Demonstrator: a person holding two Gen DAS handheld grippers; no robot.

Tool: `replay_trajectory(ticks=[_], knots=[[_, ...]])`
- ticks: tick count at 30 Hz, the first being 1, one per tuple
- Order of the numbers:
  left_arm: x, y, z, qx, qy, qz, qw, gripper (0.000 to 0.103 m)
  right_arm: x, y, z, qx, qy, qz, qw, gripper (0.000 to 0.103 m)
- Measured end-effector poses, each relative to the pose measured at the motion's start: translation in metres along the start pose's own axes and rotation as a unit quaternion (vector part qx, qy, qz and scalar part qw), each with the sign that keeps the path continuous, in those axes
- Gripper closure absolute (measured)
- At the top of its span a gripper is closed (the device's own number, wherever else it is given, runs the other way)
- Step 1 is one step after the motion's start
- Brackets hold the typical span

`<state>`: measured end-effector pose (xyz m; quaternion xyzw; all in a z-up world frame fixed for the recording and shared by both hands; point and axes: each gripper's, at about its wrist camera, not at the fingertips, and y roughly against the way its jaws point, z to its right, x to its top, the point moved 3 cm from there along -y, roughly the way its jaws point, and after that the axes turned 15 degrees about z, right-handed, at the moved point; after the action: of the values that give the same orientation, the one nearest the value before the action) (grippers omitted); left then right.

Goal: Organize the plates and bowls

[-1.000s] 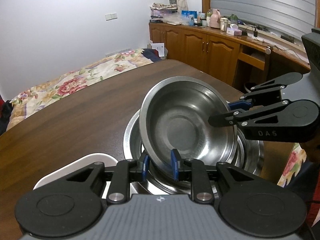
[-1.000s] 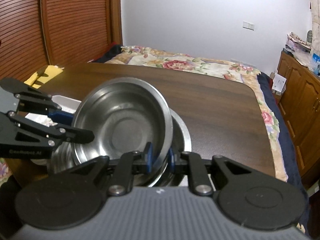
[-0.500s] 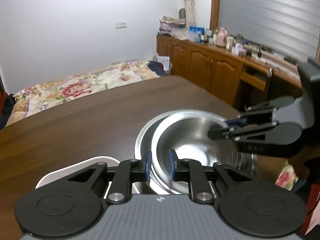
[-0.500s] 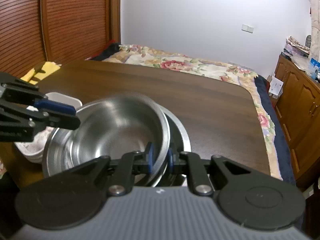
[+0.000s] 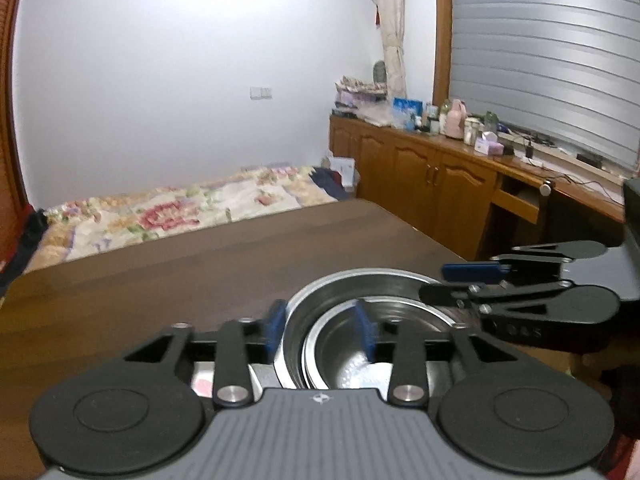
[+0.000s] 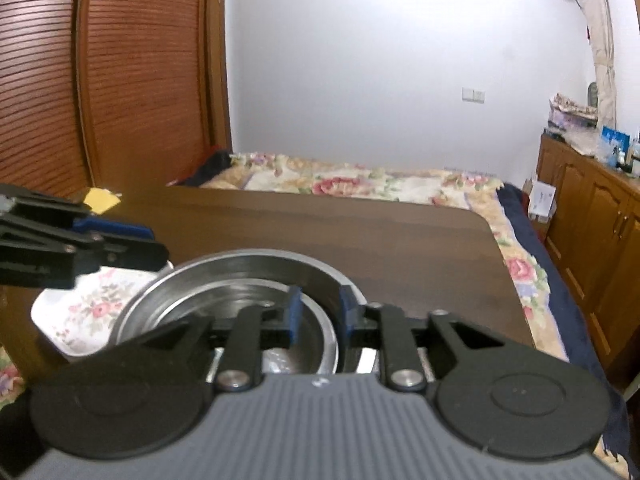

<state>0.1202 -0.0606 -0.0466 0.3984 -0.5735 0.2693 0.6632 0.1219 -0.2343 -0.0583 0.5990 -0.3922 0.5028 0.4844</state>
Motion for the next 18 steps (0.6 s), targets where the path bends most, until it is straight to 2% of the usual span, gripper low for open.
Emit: replay_trajectory(ticks=[1, 6, 7, 10, 14, 18], knots=[[-0.001, 0.001, 0.0, 0.002, -0.001, 0.007, 1.0, 0.041, 0.0, 0.002, 0.001, -0.003, -0.001, 0.005, 1.0, 0.059], [-0.01, 0.004, 0.003, 0.013, -0.002, 0.024, 0.9996, 0.024, -0.003, 0.011, 0.004, -0.014, 0.004, 0.027, 1.0, 0.051], [-0.012, 0.004, 0.004, 0.018, -0.005, 0.026, 0.9995, 0.021, -0.004, 0.012, 0.005, -0.016, 0.007, 0.029, 0.999, 0.045], [-0.021, 0.004, 0.002, 0.029, 0.003, 0.022, 0.9993, 0.02, -0.006, 0.013, 0.007, -0.011, 0.01, 0.039, 0.999, 0.029], [-0.032, 0.004, -0.002, 0.043, 0.014, 0.013, 0.9989, 0.018, -0.012, 0.01, 0.01, -0.004, 0.009, 0.043, 0.999, 0.025], [-0.035, 0.005, -0.004, 0.055, 0.019, 0.008, 0.9983, 0.015, -0.019, 0.006, 0.016, -0.005, -0.014, 0.042, 0.999, 0.015]])
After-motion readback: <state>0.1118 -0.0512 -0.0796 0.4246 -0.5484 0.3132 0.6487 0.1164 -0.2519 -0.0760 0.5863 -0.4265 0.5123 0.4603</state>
